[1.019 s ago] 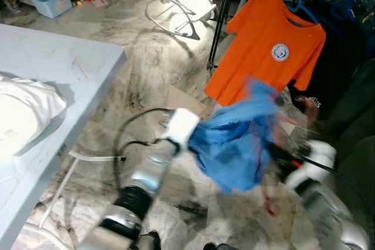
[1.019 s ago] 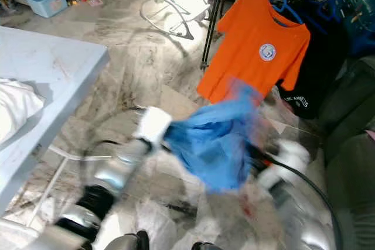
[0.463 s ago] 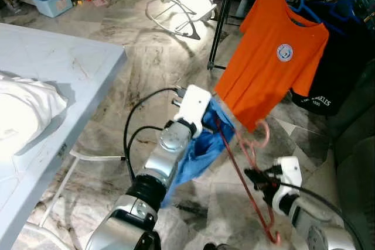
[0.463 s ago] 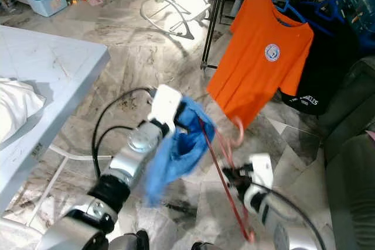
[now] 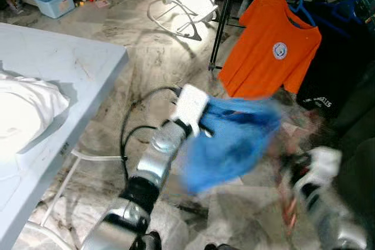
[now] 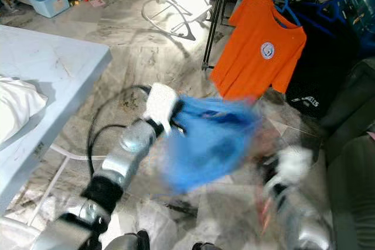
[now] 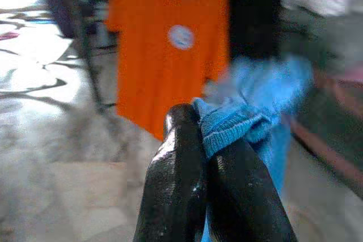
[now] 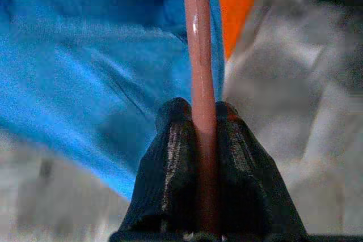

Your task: Hang hanger

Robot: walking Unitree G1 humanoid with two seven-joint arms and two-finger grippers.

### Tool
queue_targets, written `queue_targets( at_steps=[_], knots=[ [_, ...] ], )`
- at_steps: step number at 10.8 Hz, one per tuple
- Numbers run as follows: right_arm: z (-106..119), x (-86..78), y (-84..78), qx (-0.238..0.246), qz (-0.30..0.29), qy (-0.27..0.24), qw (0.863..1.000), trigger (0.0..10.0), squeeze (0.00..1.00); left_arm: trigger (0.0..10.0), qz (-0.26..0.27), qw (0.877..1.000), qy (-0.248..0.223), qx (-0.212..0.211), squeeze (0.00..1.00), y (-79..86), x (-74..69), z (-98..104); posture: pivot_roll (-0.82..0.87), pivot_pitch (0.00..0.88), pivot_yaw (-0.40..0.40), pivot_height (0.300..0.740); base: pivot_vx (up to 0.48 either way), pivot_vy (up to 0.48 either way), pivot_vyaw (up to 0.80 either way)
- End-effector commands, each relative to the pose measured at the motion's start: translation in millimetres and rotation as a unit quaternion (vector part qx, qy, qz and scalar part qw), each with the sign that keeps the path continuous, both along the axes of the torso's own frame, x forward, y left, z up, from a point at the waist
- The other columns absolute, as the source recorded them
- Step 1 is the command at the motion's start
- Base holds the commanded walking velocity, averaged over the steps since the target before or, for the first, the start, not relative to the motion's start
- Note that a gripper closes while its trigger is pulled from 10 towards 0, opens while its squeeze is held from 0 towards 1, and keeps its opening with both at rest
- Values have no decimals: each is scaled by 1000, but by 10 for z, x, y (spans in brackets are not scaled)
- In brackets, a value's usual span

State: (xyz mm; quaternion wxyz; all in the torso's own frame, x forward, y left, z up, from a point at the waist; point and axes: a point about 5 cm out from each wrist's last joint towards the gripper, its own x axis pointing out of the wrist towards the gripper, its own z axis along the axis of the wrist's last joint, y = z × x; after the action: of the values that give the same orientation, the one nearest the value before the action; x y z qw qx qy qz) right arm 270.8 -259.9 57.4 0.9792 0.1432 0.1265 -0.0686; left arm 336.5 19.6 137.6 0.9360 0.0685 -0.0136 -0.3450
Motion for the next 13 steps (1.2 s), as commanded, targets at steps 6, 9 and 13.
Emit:
queue_targets(
  at_steps=[6,9,13],
  knots=[
    [919,333,360,68,42,-155,985,10000,0,10000,-151,974,-156,63,0,-479,-343,81,73,143,-72,740,0,0,0],
    [567,61,496,41,103,-62,992,10000,0,10000,-95,972,-202,72,0,-373,-131,238,69,149,-68,740,0,0,0],
    [849,183,90,30,-31,-154,987,10000,0,10000,-205,952,-226,30,0,-418,-429,178,73,156,-67,740,0,0,0]
  ],
)
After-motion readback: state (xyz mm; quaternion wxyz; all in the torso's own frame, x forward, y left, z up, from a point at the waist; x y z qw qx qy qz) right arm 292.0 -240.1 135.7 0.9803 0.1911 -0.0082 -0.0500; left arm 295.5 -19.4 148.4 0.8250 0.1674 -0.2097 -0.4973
